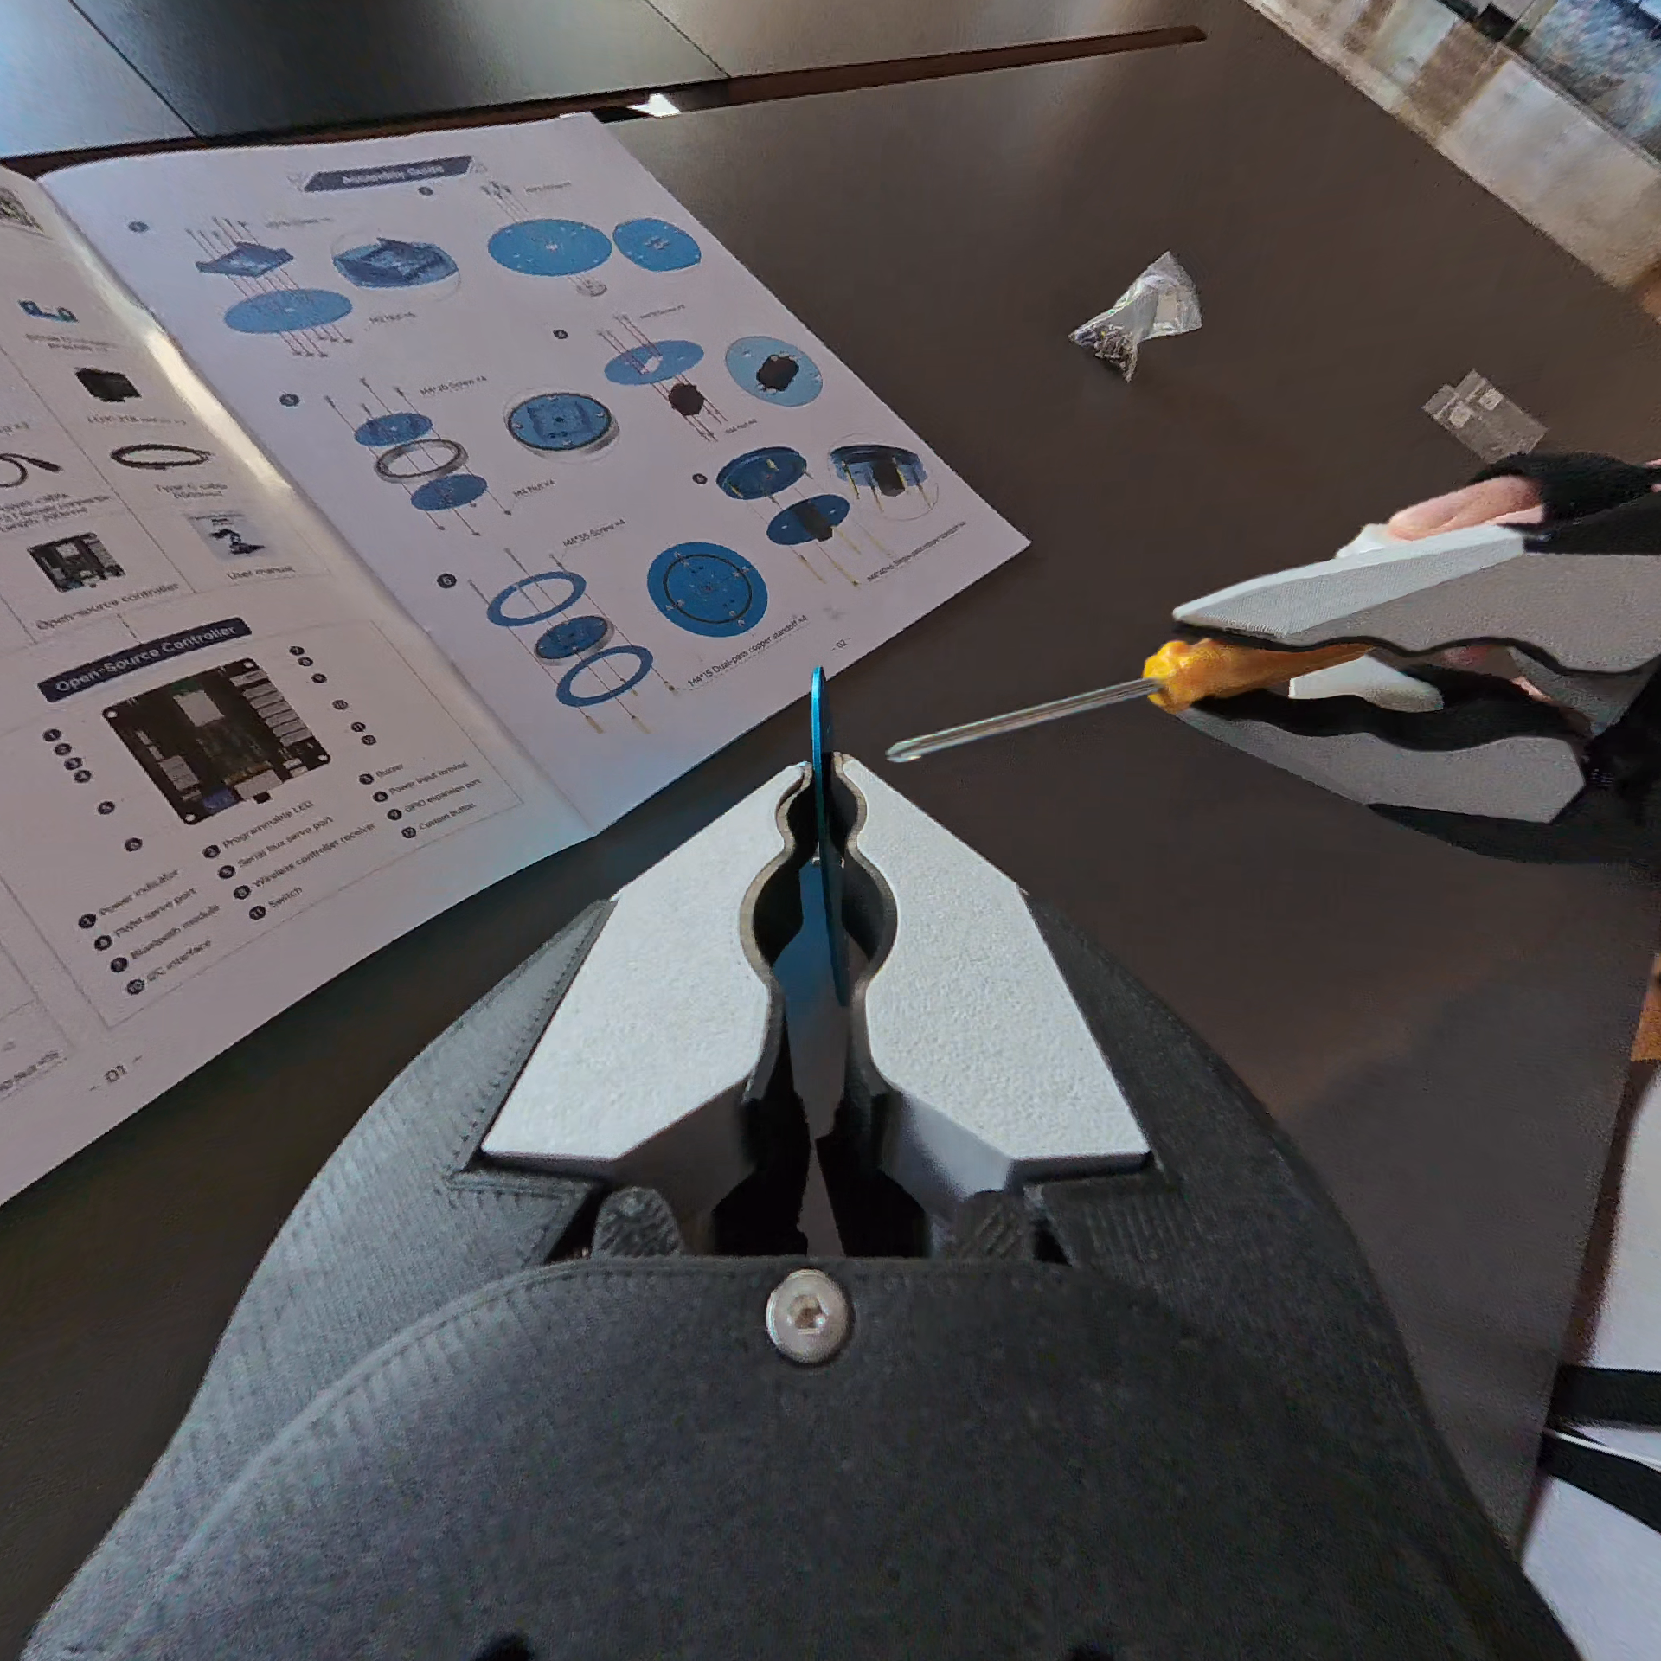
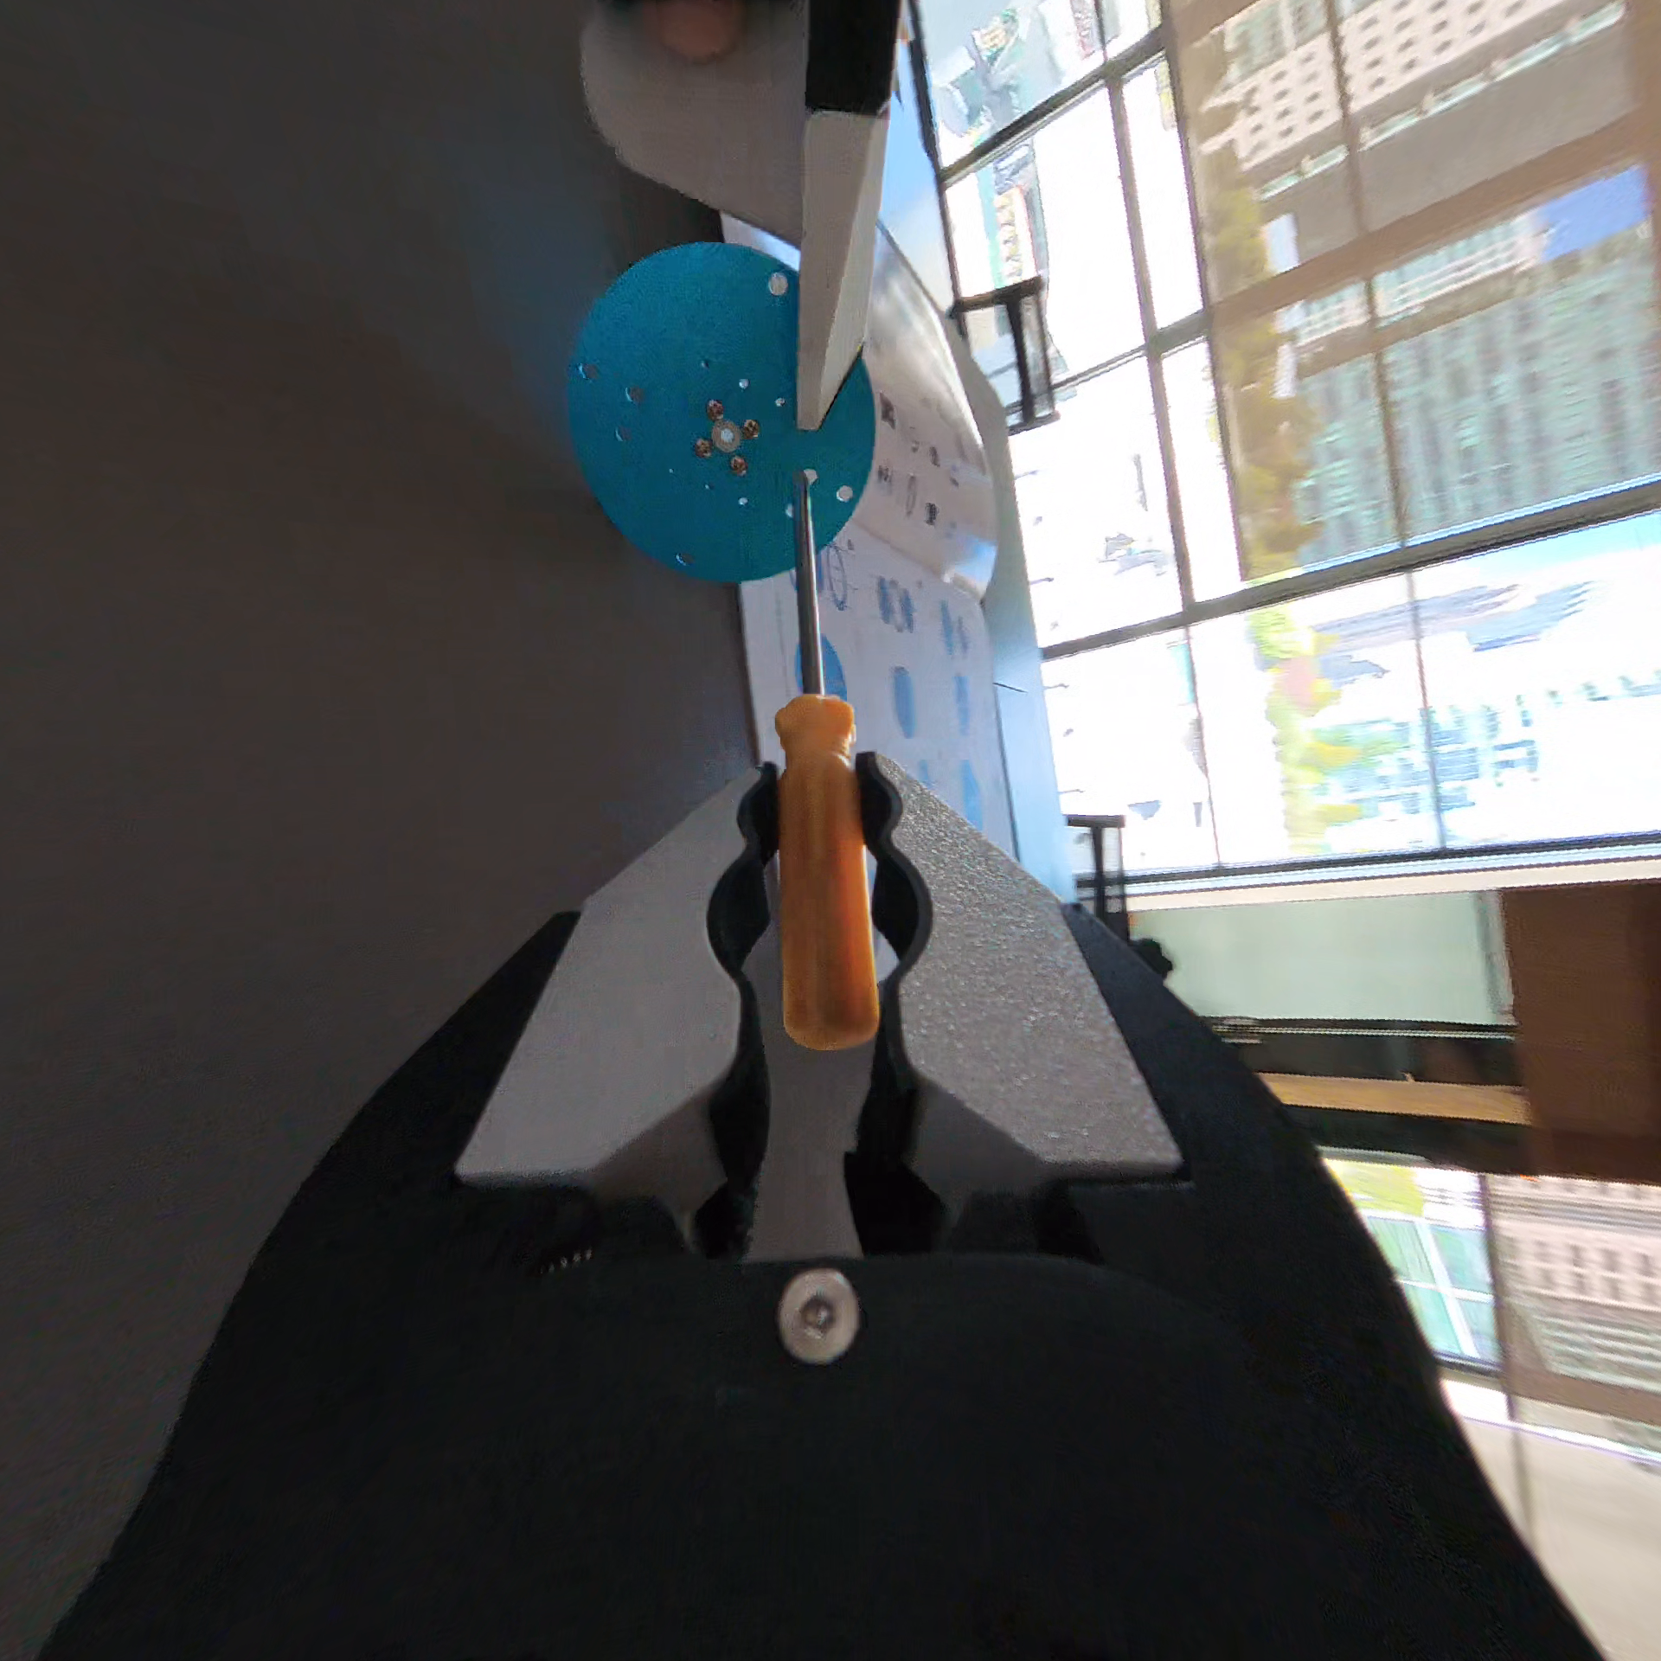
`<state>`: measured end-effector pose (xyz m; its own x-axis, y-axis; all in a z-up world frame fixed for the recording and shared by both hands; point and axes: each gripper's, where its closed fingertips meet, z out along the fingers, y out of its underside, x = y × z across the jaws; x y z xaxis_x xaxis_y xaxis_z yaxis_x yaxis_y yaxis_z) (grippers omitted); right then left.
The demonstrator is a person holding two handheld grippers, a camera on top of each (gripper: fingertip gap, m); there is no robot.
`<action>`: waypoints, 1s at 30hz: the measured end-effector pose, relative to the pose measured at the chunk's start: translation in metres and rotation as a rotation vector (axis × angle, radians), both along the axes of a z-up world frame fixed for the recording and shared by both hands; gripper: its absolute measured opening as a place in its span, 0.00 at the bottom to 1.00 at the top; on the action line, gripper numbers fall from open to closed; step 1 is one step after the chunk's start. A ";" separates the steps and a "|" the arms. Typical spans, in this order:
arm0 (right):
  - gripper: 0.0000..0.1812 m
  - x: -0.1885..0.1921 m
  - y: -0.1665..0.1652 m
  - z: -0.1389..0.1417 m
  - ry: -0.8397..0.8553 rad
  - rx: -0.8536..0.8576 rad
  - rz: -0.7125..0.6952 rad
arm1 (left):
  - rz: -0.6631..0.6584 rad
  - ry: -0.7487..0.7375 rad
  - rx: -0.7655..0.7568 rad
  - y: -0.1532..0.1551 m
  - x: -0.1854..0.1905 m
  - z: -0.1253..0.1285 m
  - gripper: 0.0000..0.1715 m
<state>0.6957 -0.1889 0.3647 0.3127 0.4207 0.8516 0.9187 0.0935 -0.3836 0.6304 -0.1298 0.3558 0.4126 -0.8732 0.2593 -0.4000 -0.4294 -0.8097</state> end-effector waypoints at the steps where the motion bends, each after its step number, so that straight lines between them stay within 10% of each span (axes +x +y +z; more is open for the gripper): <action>1: 0.09 -0.002 -0.001 -0.002 -0.036 0.019 0.009 | 0.001 0.005 0.009 -0.001 0.000 0.000 0.00; 30: 0.09 -0.011 0.000 -0.005 -0.216 0.133 -0.009 | 0.029 0.040 0.057 -0.002 0.004 0.001 0.00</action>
<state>0.6849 -0.1892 0.3592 0.1208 0.2991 0.9466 0.9790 0.1219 -0.1634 0.6348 -0.1315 0.3568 0.4471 -0.8735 0.1926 -0.4206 -0.3953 -0.8166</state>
